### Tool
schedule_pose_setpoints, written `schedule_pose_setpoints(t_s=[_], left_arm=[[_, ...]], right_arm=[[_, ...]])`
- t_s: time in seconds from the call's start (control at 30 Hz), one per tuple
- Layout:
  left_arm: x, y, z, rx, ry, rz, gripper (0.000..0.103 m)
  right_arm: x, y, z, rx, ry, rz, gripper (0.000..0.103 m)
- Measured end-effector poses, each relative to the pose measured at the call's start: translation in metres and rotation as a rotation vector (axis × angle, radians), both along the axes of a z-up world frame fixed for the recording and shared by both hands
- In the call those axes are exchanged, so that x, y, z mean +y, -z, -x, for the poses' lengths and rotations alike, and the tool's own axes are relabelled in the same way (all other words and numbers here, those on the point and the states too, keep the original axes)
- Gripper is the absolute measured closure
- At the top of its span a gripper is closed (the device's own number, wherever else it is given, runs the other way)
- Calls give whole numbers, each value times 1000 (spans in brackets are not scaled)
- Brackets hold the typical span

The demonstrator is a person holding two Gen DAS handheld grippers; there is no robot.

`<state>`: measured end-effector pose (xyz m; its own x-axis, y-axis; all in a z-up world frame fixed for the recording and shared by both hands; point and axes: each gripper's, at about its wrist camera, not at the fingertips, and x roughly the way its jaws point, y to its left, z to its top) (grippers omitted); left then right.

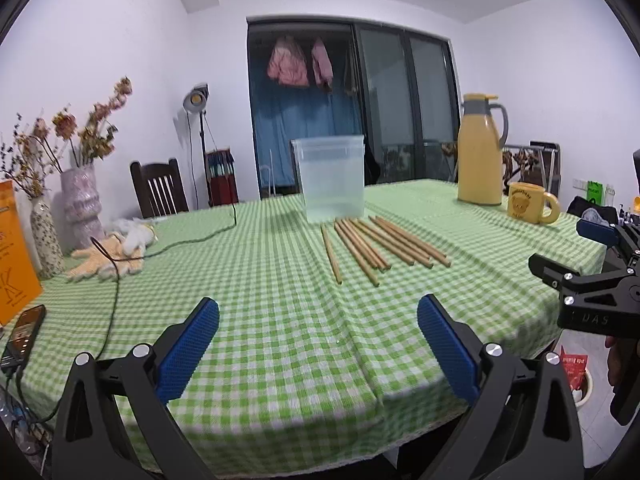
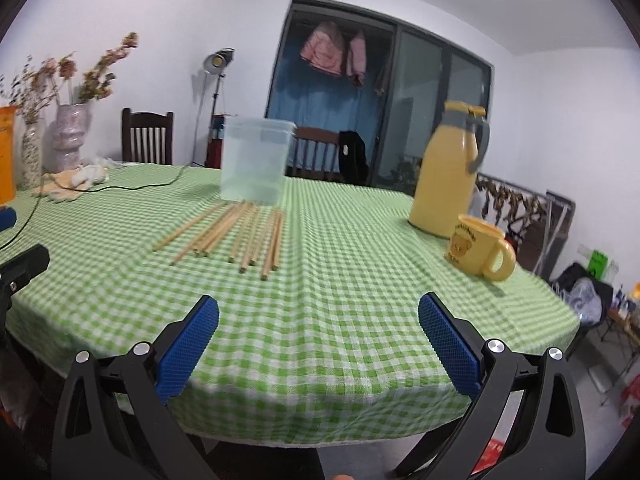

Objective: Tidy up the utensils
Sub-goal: 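Move the left tool toward the chopsticks and close on one chopstick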

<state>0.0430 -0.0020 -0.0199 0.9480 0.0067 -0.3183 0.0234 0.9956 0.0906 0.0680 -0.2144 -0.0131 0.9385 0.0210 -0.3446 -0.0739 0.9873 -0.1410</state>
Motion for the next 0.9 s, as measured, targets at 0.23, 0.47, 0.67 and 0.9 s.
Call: schedule_pose_setpoints(t_s=[0.23, 0.47, 0.67, 0.9], left_arm=[[14, -5, -45, 80, 20, 76, 7], [26, -18, -101, 184, 56, 168, 7], [15, -23, -151, 261, 131, 164, 45], [-6, -5, -202, 401, 222, 119, 88]], right_arm=[[-13, 1, -55, 198, -88, -94, 6], [-25, -16, -114, 299, -89, -146, 6], [-29, -11, -156, 429, -123, -155, 6], [-13, -1, -189, 489, -208, -115, 52]])
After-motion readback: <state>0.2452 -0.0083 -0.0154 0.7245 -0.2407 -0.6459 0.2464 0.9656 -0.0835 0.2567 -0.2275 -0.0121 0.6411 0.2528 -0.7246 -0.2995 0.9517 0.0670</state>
